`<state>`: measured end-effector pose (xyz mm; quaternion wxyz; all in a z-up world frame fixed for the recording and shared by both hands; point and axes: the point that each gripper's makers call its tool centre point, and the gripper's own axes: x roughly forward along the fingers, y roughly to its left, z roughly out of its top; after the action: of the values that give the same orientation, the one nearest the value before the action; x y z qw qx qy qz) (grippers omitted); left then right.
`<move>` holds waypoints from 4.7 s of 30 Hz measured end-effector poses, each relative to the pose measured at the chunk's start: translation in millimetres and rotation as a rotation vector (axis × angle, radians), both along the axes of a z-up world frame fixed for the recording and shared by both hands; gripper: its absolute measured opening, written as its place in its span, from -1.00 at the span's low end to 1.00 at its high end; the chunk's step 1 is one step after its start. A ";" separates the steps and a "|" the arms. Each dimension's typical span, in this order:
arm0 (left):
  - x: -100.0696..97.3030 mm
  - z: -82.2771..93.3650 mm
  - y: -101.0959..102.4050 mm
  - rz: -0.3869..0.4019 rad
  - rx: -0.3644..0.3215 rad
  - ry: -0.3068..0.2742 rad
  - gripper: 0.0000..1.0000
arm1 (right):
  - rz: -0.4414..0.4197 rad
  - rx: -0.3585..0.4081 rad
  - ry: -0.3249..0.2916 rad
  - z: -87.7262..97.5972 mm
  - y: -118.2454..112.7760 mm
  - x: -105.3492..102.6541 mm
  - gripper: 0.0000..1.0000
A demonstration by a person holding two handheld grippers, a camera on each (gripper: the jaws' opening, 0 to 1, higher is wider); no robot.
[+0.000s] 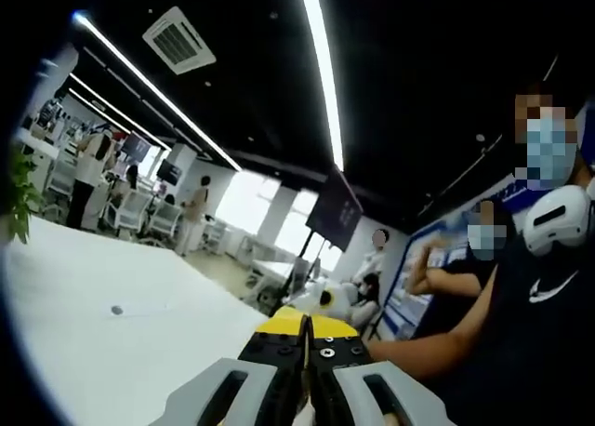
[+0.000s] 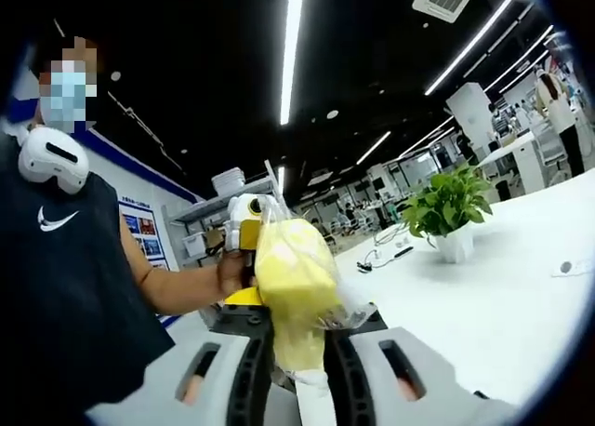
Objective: Compare the silicone blocks by pressing each to a similar depth, holding the contact briefly, and releasing to observe deformation and rebound differences across the visible hardness samples.
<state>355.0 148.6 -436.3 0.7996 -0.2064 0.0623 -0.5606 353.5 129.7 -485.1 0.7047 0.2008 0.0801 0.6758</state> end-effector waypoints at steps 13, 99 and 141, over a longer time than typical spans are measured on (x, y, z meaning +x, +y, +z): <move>-3.5 -13.1 -2.8 0.018 0.069 -0.011 -1.00 | 0.001 -0.077 0.013 -8.6 -1.7 -3.2 -0.89; 21.4 -20.0 45.1 0.215 -0.050 0.088 -1.00 | -0.629 -0.329 -0.238 -49.6 -107.8 61.8 0.93; 42.7 -174.3 71.8 0.255 -0.052 0.472 -1.00 | -0.811 -0.537 -0.098 -183.1 -176.2 -1.2 0.93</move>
<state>397.8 220.4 -610.6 0.8215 -0.3579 0.2062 -0.3932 352.4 -46.5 -668.2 0.9409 -0.0050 0.1337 0.3111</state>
